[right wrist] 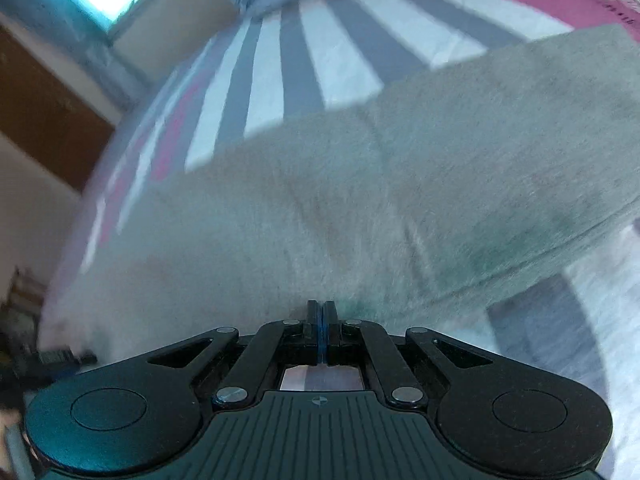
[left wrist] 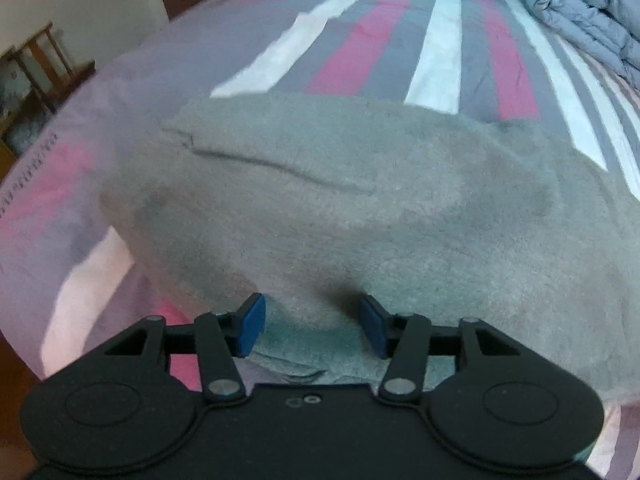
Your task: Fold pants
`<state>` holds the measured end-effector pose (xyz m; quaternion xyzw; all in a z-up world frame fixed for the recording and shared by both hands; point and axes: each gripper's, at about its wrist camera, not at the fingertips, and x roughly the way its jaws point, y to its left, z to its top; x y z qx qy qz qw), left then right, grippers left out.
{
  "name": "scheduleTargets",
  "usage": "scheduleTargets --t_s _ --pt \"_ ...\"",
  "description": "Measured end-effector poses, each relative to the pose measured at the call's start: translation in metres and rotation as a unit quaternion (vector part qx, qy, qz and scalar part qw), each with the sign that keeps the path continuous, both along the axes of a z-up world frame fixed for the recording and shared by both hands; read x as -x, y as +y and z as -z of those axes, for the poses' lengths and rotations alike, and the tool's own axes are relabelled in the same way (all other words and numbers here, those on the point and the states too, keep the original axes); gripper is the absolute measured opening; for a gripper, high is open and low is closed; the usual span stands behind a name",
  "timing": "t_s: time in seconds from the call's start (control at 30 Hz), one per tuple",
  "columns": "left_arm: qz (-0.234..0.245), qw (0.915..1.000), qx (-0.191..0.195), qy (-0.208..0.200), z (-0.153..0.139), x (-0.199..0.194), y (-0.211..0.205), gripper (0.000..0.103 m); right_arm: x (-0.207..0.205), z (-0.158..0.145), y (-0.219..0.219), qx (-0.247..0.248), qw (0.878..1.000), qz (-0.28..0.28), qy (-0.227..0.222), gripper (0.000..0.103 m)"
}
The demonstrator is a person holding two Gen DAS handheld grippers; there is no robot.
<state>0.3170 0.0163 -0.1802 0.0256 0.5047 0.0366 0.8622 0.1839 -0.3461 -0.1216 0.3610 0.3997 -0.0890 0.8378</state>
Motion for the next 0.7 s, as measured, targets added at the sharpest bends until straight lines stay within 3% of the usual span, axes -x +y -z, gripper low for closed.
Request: scheduleTargets --t_s 0.07,0.13,0.3,0.37,0.6,0.7 --pt "0.013 0.9997 0.019 -0.003 -0.005 0.007 -0.008 0.043 0.004 0.001 -0.007 0.01 1.0 0.018 0.002 0.001" --pt "0.031 0.9989 0.032 -0.014 -0.014 0.018 -0.021 0.044 -0.004 0.013 -0.004 0.01 0.999 -0.019 0.044 0.001" --pt "0.098 0.9934 0.056 -0.023 -0.027 0.041 -0.079 0.045 0.007 -0.002 -0.016 0.023 1.0 -0.002 0.011 0.001" --pt "0.134 0.9891 0.058 -0.021 -0.028 0.05 -0.107 0.046 0.004 -0.01 -0.023 0.051 0.999 -0.008 0.011 0.001" --pt "0.19 0.979 0.075 0.007 0.004 0.061 -0.182 0.046 -0.029 -0.021 -0.057 0.073 0.997 -0.002 0.011 0.001" --pt "0.193 0.9801 0.045 0.01 0.022 0.055 -0.193 0.048 -0.054 -0.015 -0.049 0.087 0.996 -0.033 0.007 0.001"
